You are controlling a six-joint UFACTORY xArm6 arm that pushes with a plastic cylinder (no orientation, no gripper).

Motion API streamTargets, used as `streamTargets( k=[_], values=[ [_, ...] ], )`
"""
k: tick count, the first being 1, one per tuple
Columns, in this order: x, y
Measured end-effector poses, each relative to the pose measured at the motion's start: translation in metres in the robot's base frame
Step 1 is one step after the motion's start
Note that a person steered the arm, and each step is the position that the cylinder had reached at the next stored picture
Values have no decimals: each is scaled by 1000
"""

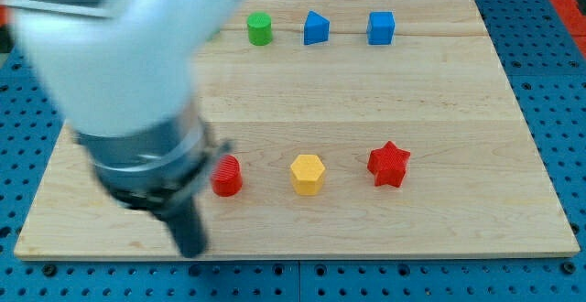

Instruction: Move the yellow heart towards the center left of the board

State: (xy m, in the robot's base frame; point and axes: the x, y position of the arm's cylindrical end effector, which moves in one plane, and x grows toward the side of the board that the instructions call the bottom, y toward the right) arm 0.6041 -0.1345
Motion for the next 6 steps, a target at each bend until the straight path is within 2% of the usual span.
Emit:
streamTargets(
  k=[1,2,5,6],
  values=[
    [-21,-69],
    [-59,-85],
    [-126,-39],
    [-131,-77]
  ],
)
